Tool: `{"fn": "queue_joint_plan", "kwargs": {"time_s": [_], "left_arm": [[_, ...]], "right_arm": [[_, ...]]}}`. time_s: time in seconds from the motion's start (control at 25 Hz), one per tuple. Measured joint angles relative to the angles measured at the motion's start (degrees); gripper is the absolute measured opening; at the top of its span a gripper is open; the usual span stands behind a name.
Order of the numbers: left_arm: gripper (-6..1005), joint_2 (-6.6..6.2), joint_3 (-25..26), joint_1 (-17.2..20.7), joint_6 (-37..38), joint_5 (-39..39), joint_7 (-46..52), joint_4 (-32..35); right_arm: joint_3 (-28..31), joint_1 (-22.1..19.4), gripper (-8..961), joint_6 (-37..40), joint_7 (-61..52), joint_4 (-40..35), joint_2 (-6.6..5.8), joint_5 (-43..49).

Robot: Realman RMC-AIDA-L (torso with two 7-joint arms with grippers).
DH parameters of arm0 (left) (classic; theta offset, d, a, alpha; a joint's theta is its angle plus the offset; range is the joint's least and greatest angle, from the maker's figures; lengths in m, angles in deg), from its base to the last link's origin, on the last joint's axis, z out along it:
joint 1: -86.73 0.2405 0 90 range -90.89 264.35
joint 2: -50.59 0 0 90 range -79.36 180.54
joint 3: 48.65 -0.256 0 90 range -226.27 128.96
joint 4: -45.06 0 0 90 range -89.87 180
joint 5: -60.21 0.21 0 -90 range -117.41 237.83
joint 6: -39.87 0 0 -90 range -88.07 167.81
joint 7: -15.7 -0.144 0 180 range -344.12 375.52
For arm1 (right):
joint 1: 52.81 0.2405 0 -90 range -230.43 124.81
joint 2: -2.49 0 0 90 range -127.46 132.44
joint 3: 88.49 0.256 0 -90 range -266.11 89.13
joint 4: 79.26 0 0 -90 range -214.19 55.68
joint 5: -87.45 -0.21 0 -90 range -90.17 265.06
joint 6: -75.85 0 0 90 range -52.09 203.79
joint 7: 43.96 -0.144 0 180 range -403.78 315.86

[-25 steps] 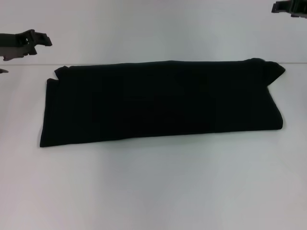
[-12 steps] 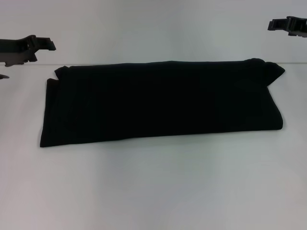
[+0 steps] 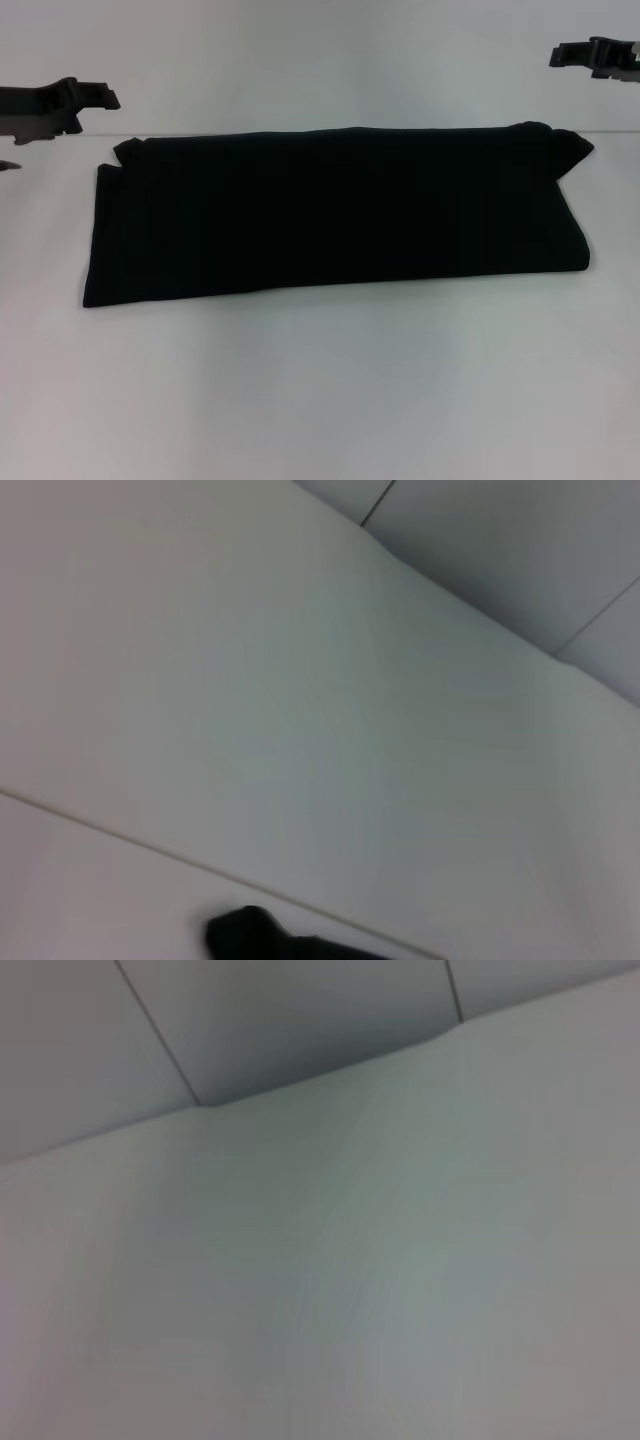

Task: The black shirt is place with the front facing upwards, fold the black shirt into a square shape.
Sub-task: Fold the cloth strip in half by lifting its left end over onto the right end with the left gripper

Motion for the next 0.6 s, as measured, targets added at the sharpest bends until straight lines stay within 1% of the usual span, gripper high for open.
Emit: {"fn": "queue_joint_plan", "kwargs": {"time_s": [0.08, 0.16, 0.2, 0.28, 0.36, 0.44, 0.52, 0.6], "left_arm": [[676, 0.29, 2.1, 1.6, 2.6, -4.8, -3.3, 0.2], [677, 0.69, 5.9, 4.2, 7.3, -11.9, -9.1, 0.0], [677, 0.8, 7.4, 5.3, 9.6, -14.6, -11.3, -0.4], [677, 0.74, 11.0, 7.9, 16.7, -20.6, -16.8, -1.9], [677, 0.5, 12.4, 9.8, 21.7, -23.2, -19.6, -2.7], [676, 0.35, 13.6, 11.5, 26.6, -24.7, -21.3, -3.3], [676, 0.53, 15.1, 13.5, 32.3, -25.8, -22.2, -4.8], [676, 0.65, 15.4, 14.0, 33.6, -25.9, -22.0, -5.7]], "right_arm": [[0.8, -1.9, 706, 2.7, 0.9, -0.8, 0.21, -3.0], [2.7, -5.8, 705, 6.9, 4.4, -2.3, 1.0, -9.9], [4.0, -8.4, 705, 9.8, 7.7, -2.7, 1.44, -15.7], [6.0, -12.7, 705, 15.5, 13.6, -2.5, 1.83, -25.5], [7.2, -16.7, 704, 21.8, 18.3, -2.1, 1.85, -32.9], [7.8, -20.0, 704, 27.3, 21.4, -2.0, 1.85, -37.7], [8.4, -22.4, 703, 31.6, 24.0, -1.8, 1.88, -39.8], [10.0, -23.7, 702, 35.3, 26.4, -1.1, 2.07, -40.7]]}}
